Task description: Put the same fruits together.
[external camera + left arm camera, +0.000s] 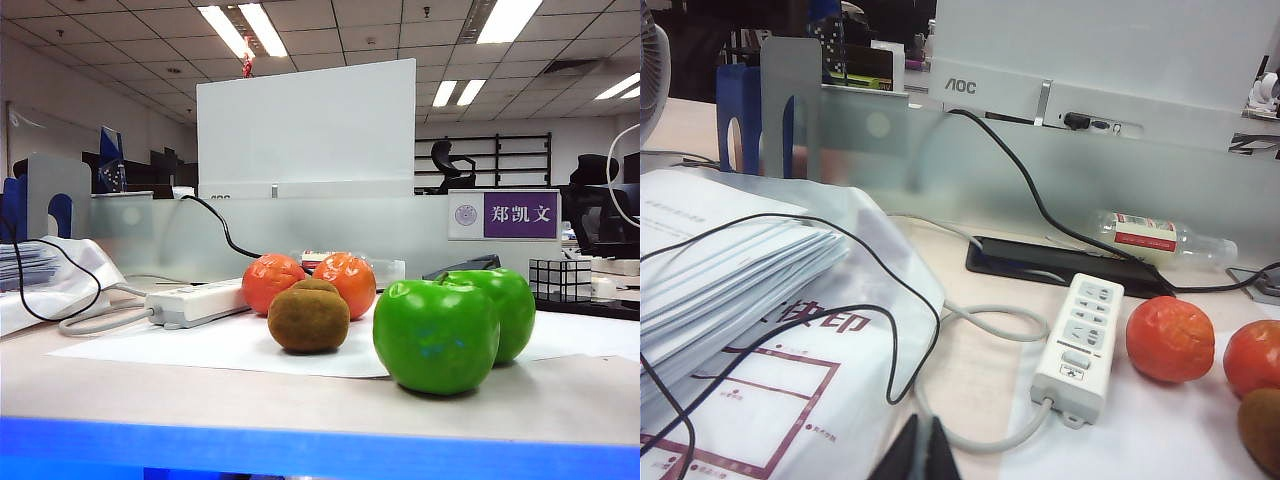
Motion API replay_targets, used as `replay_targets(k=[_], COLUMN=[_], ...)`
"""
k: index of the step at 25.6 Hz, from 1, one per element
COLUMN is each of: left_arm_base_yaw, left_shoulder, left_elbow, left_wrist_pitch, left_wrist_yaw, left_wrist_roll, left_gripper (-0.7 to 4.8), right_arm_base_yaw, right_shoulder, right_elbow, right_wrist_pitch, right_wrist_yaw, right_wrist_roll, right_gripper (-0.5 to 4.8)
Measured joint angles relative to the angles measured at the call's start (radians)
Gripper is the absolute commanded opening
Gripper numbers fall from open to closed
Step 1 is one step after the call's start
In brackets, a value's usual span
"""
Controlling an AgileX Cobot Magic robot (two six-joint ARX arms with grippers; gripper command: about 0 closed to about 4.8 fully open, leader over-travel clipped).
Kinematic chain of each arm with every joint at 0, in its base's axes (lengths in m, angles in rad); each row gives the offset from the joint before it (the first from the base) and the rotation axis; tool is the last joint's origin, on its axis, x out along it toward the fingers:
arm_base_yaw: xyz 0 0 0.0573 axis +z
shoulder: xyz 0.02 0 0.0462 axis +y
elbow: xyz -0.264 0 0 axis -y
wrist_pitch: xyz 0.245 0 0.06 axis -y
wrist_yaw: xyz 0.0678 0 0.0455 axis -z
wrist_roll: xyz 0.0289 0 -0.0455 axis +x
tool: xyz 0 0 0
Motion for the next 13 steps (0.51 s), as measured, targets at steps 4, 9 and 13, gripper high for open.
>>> replay_targets(k=[4, 9, 13], left_arm_base_yaw=[0.0, 0.0, 0.0], left_shoulder=[0.0, 0.0, 0.0], left_elbow=[0.0, 0.0, 0.0], left_wrist_pitch=[0.026, 0.039, 0.035], left_wrist_yaw=[0.074, 0.189, 0.193], left_wrist_roll=[-0.041, -0.046, -0.045], left_gripper=[-0.05, -0.02, -0.02], right_arm_base_yaw=[0.0, 0.0, 0.0], right_shoulder=[0.0, 0.0, 0.0], right_elbow=[0.0, 0.0, 0.0], right_wrist_pitch=[-0.005, -0.005, -0.005], right_wrist_yaw=[0.0, 0.0, 0.0], right_wrist_roll=[0.0, 0.0, 0.0], right_gripper=[-0.08, -0.08, -0.08])
